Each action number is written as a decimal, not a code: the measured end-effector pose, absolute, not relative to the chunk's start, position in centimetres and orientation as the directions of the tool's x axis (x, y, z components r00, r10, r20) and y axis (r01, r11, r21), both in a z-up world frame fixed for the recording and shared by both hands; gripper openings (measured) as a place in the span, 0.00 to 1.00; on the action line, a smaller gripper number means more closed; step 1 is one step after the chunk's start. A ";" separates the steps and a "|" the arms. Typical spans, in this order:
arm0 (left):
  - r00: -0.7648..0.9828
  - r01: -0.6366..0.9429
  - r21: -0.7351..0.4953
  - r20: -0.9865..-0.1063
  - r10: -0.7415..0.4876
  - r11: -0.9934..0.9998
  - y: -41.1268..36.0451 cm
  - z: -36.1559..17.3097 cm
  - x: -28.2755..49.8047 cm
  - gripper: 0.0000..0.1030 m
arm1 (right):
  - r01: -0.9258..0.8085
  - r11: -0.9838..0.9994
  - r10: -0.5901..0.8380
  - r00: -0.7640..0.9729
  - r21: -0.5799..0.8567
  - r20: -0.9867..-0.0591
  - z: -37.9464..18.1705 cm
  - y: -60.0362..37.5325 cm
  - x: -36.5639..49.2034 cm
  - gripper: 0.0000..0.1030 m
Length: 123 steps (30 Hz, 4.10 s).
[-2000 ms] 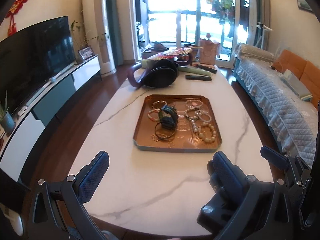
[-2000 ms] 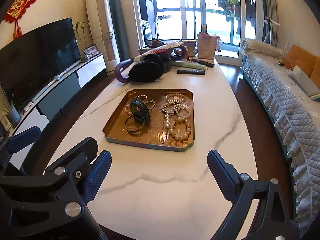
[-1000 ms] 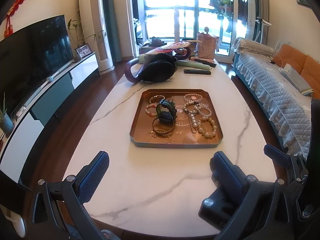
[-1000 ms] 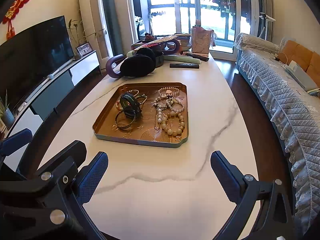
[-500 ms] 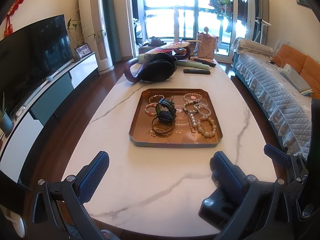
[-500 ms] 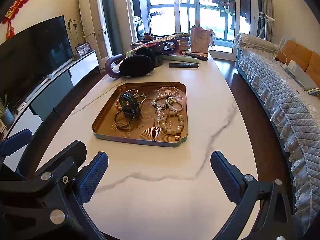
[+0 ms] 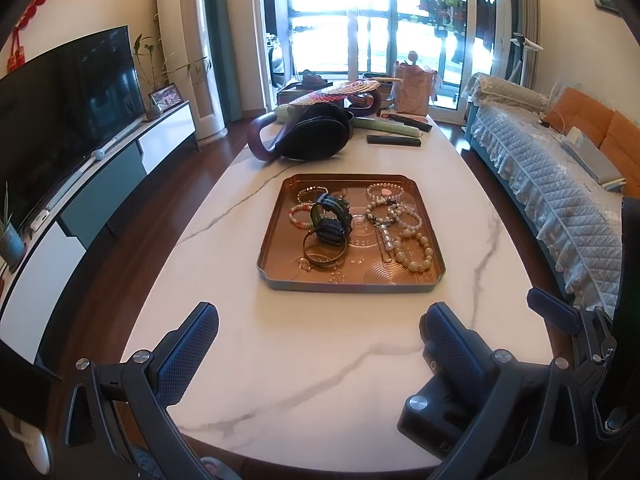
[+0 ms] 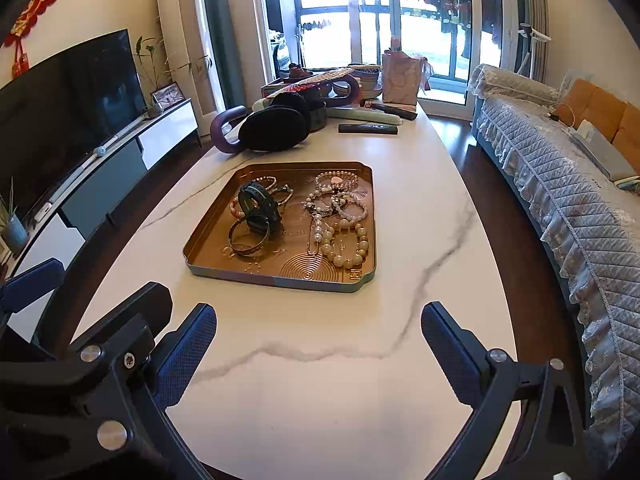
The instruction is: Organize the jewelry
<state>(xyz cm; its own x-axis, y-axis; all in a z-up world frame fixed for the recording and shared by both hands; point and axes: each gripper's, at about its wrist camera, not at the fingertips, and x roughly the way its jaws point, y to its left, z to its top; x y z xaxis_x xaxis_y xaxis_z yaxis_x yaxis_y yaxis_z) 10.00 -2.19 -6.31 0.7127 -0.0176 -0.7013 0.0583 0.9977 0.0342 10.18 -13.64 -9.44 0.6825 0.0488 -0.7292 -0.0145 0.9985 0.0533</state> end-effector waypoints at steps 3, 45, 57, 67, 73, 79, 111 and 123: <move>0.713 0.059 0.034 -0.701 -0.018 0.998 -2.2 -6.3 10.0 1.00 | -0.015 0.998 0.051 0.682 0.055 -0.730 -9.4 -13.6 10.3 0.99; 0.702 0.062 0.022 -0.712 -0.027 0.998 -2.5 -6.8 9.3 1.00 | -0.015 0.999 0.045 0.678 0.047 -0.733 -9.6 -13.7 10.5 0.99; 0.702 0.062 0.023 -0.712 -0.027 0.998 -2.4 -6.7 9.4 1.00 | -0.012 0.999 0.043 0.680 0.048 -0.732 -9.7 -13.8 10.4 0.99; 0.702 0.062 0.023 -0.712 -0.027 0.998 -2.4 -6.7 9.3 1.00 | -0.012 0.999 0.043 0.680 0.048 -0.732 -9.7 -13.8 10.4 0.99; 0.699 0.062 0.022 -0.714 -0.028 0.998 -2.4 -6.7 9.4 1.00 | -0.012 0.999 0.044 0.678 0.049 -0.733 -9.7 -13.8 10.4 0.99; 0.701 0.061 0.021 -0.712 -0.028 0.998 -2.4 -6.7 9.4 1.00 | -0.013 0.998 0.050 0.675 0.055 -0.736 -9.8 -13.9 10.4 0.99; 0.696 0.063 0.018 -0.717 -0.031 0.998 -2.3 -6.7 9.6 1.00 | -0.011 0.999 0.047 0.673 0.053 -0.738 -10.0 -14.0 10.3 0.99; 0.696 0.062 0.019 -0.717 -0.030 0.998 -2.3 -6.7 9.6 1.00 | -0.012 0.998 0.048 0.672 0.054 -0.739 -10.2 -14.2 10.2 0.99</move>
